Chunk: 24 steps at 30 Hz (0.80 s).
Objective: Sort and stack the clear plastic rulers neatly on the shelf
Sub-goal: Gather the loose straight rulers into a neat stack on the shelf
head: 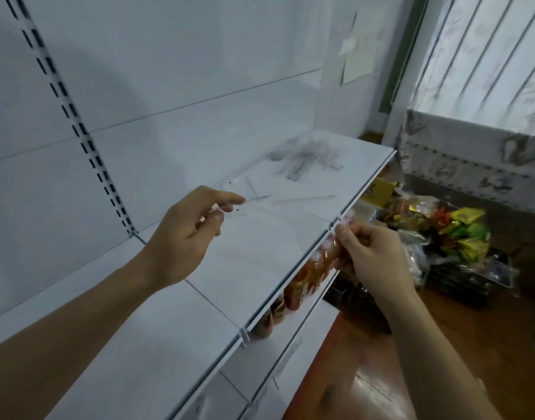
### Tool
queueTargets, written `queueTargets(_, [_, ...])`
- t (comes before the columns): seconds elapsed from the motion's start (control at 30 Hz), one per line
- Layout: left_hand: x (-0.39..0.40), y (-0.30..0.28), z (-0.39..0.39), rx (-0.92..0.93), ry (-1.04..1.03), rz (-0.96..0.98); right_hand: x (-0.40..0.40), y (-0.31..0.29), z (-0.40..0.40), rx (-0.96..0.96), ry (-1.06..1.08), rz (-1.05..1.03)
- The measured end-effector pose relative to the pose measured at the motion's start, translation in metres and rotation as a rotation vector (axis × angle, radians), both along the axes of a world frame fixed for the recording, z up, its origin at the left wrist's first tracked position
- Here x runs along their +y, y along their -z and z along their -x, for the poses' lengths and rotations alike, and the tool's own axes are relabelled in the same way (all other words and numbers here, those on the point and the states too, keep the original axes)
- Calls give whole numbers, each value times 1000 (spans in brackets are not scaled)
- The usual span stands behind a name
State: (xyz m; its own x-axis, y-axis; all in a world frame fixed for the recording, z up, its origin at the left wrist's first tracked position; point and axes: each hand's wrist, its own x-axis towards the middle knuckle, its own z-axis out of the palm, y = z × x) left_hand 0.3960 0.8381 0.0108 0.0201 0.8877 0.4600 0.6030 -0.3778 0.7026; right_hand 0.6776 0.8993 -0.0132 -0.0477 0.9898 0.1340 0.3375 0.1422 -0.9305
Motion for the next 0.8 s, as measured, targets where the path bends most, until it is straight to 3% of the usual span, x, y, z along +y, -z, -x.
queueTargets(0.3, [8,24,25,305,-283,8,137,-2,86,-225,-357,31])
queueTargets(0.43, [5,29,24,291,-459,39,182,2,121,-290,-535,105])
queueTargets(0.6, [28,36,12,304,-589,53,209,15,147,-456,-584,73])
queueTargets(0.8, [83,52,4,385,-608,132,220,18,122,-210,-616,113])
